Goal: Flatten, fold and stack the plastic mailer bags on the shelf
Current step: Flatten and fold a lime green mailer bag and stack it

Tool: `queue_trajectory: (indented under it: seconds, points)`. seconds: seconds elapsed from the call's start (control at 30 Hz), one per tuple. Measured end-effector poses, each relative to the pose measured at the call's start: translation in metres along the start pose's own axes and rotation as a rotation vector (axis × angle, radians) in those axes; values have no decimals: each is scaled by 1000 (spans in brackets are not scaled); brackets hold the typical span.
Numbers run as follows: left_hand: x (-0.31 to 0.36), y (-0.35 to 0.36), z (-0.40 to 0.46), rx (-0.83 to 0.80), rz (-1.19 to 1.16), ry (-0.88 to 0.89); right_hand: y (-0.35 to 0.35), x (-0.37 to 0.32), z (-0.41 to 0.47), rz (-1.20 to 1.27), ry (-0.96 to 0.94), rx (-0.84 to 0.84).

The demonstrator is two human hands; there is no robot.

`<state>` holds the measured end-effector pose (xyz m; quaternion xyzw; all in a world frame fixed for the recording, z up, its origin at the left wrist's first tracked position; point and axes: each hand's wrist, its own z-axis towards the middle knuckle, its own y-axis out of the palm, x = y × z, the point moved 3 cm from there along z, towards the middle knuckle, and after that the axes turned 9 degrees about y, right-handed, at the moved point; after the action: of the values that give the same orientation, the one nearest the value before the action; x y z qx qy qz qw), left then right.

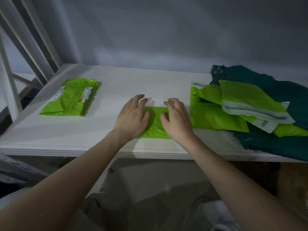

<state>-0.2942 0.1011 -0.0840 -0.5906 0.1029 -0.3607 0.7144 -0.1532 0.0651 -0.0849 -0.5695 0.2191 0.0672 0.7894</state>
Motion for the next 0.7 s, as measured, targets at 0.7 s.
queue_trajectory:
  seconds: [0.7]
  points:
    - [-4,41,-10,-172,-39,-83,35,-3,-7,-257,-53,-248]
